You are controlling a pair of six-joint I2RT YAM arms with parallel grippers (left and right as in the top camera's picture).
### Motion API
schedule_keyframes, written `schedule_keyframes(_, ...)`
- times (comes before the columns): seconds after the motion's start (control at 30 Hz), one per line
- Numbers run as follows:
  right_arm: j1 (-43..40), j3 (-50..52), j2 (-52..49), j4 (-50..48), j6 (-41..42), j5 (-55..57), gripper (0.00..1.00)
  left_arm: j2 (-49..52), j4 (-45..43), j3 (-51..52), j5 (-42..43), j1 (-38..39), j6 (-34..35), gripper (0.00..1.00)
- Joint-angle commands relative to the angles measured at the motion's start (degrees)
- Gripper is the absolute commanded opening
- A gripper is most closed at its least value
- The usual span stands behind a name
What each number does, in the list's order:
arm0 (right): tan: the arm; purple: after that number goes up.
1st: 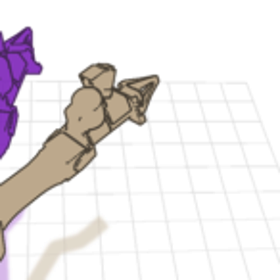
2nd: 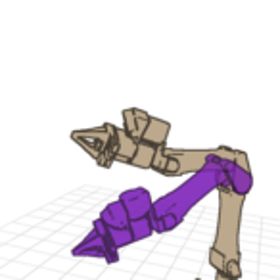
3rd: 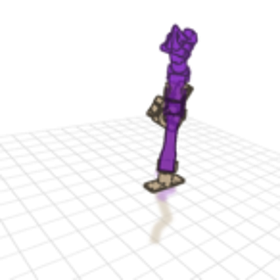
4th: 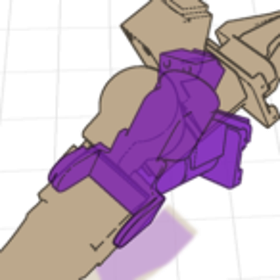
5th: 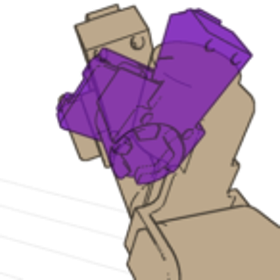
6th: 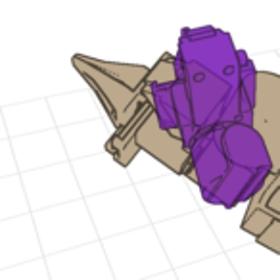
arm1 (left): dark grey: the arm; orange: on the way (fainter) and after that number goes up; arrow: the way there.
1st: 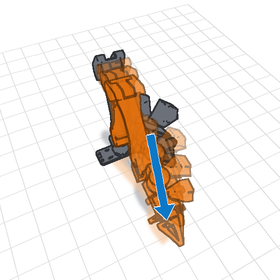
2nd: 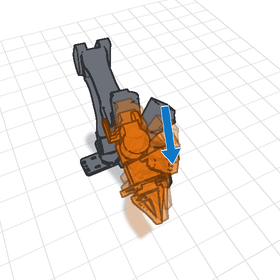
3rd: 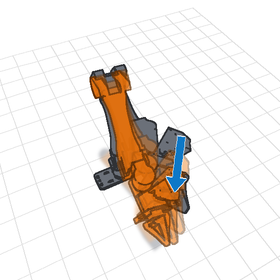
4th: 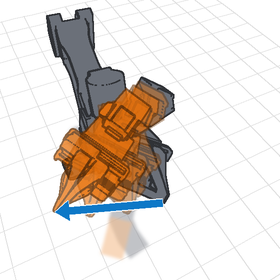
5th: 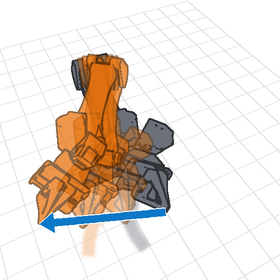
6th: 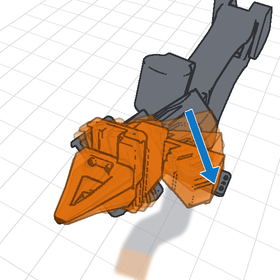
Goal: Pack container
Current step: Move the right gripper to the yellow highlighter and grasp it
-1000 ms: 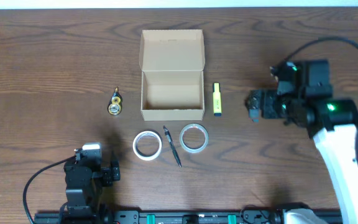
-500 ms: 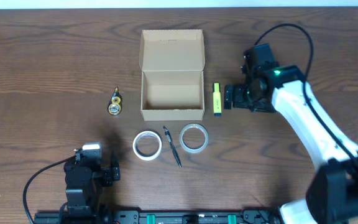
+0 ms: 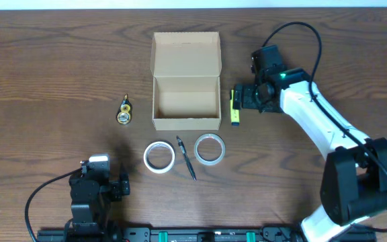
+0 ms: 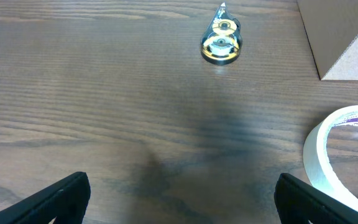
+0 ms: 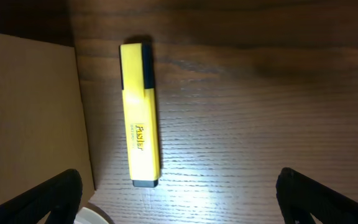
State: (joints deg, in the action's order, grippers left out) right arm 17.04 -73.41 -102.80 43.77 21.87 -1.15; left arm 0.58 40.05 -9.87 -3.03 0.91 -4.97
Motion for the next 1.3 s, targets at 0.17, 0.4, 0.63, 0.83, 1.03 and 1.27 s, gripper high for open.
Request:
schedule_keyframes(0.17,0.63,-5.35,-6.43,3.50,0.39,2.01,0.99,-0.35,0.22,0.70,-0.35,-0.24,-0.83,0.95)
schedule_keyframes(0.4,0.63,-11.43,-13.09,8.00,0.37,1.97,0.96,-0.35,0.22,0.70,-0.33,-0.24,-0.83,0.95)
schedule_keyframes(0.63,0.74,-11.45,-14.95,7.87,0.37,1.29,0.93,-0.35,0.22,0.70,-0.33,-0.24,-0.83,0.95)
schedule_keyframes(0.83,2.12,-11.45,-15.32,5.88,0.17,0.68,0.94,-0.35,0.22,0.70,-0.33,-0.24,-0.83,0.95)
schedule_keyframes(1.03,2.54,-11.45,-15.98,5.51,0.13,0.72,0.90,-0.35,0.22,0.70,-0.35,-0.24,-0.83,0.95)
schedule_keyframes(1.27,2.56,-11.45,-19.06,6.05,0.17,0.70,0.72,-0.35,0.22,0.70,-0.35,-0.24,-0.83,0.95)
